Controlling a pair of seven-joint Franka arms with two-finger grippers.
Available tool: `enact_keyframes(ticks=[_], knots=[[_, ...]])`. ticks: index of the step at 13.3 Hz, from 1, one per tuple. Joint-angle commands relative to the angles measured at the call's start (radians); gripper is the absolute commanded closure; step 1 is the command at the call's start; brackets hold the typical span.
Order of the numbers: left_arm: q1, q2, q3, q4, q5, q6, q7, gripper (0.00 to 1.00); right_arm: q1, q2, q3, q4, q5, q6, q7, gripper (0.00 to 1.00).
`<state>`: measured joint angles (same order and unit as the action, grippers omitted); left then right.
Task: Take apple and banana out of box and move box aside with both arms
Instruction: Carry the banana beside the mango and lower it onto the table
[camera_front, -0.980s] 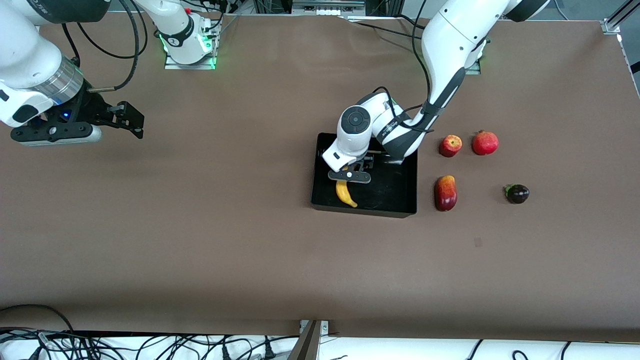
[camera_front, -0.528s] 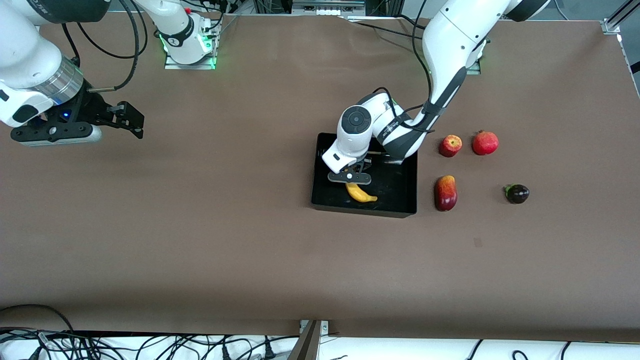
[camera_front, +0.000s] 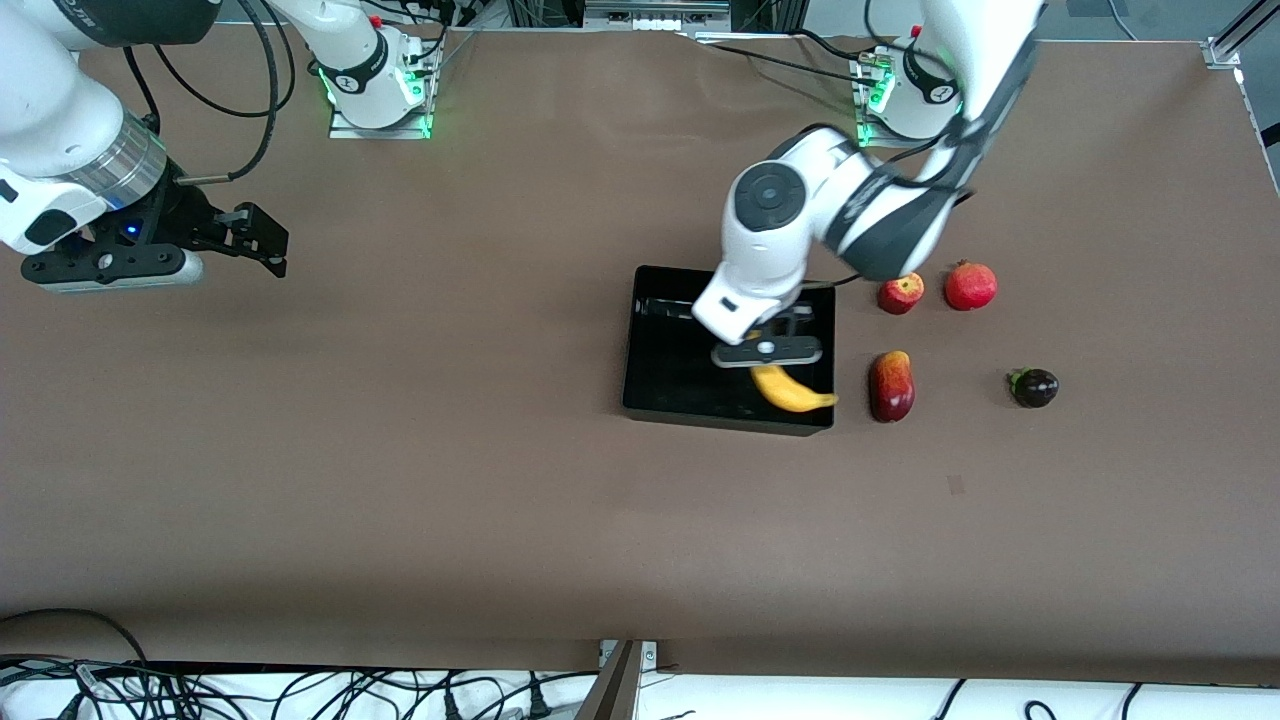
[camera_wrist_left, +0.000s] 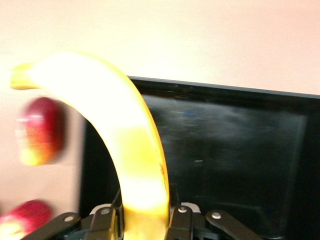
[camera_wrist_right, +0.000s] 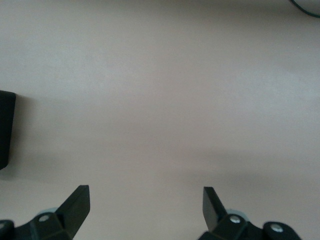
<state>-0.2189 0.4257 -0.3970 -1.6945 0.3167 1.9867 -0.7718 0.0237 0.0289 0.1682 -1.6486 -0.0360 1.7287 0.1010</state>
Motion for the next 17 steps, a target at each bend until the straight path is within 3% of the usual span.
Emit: enact_keyframes(ticks=[1,5,9,14,15,16,17], knots=[[0.129,-0.024,-0.017,-0.002,-0.001,-0.106,0.257,1.0,-0.001,-0.01,0.0,0.001,0.001,-0.009,0.002,0.0],[0.321,-0.009,-0.016,-0.011,-0.001,-0.111,0.676,1.0,-0.001,-0.01,0.0,0.001,0.001,-0.009,0.002,0.0],[0.45,0.071,-0.014,-0.049,0.004,-0.051,0.776,1.0,-0.001,-0.01,0.0,0.001,0.001,-0.009,0.002,0.0],[0.57,0.155,-0.01,-0.178,0.033,0.249,0.897,0.96,-0.001,-0.01,0.002,0.001,0.001,-0.009,0.002,0.0],[0.582,0.178,-0.01,-0.178,0.035,0.273,0.919,0.86,-0.001,-0.012,0.004,0.001,0.001,-0.009,0.002,0.0],[0.587,0.182,-0.01,-0.178,0.033,0.273,0.921,0.51,0.001,-0.012,0.005,0.001,0.001,-0.009,0.002,0.0],[0.587,0.174,-0.01,-0.178,0.033,0.262,0.919,0.01,0.001,-0.012,0.005,0.001,0.001,-0.009,0.002,0.0]])
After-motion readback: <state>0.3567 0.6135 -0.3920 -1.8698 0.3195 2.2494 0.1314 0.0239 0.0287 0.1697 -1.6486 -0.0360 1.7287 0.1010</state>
